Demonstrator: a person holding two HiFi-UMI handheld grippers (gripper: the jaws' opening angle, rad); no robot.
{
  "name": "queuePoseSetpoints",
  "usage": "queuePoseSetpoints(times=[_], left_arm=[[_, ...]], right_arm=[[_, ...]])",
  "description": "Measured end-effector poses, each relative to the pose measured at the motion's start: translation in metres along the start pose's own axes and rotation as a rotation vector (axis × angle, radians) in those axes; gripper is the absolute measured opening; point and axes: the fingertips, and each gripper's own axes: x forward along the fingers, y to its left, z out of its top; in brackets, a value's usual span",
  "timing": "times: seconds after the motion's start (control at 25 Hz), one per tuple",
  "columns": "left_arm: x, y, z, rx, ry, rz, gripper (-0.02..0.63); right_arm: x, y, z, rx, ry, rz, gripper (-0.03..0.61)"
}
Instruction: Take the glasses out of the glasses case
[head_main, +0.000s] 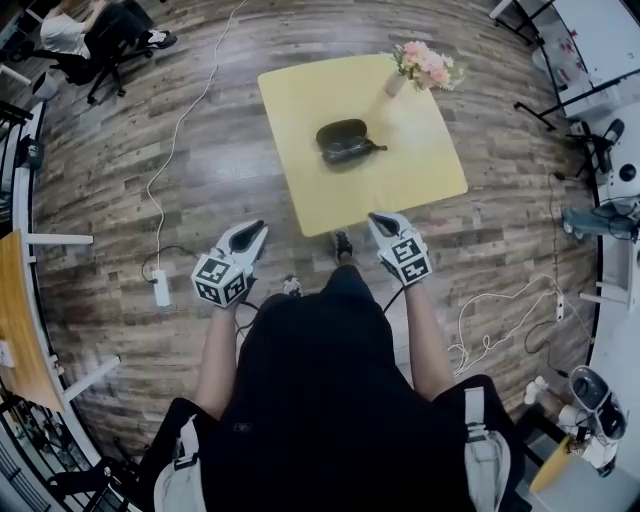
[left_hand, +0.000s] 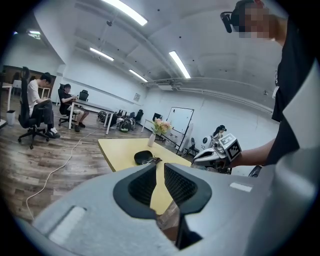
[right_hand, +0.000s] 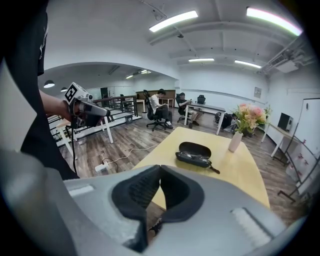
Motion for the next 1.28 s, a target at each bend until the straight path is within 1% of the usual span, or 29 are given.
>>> queuePoseSetpoints(times=[0.28,0.56,0.72,0.96,1.12,1.28], left_arm=[[0.063,0.009,0.026,-0.032,0.002,0.045,0.058],[0.117,0.012,0.049,-0.042,0.004,0.084,0.058],[0.138,0.016,0.054,-0.071,-0.012,0.139,0.058],[0.160,0.023,0.060,-0.087,-0.023,0.214,0.058],[0.168,0.026,0.066,-0.090,-0.036,0.260,0.058],[0.170,0.027,0.067,-0.104,-0.044,0.312,0.058]], right_arm=[[0.027,-0.076,0.016,-0.049,0.016,0.048,0.003],[0.060,-0.129,0.026,-0.143,0.060,0.128,0.003],[0.077,-0.146,0.027,-0.186,0.080,0.202,0.004],[0.100,-0.167,0.030,-0.292,0.110,0.288,0.003],[0.113,-0.180,0.029,-0.344,0.128,0.329,0.003],[0.126,-0.183,0.028,-0.391,0.146,0.383,0.003]])
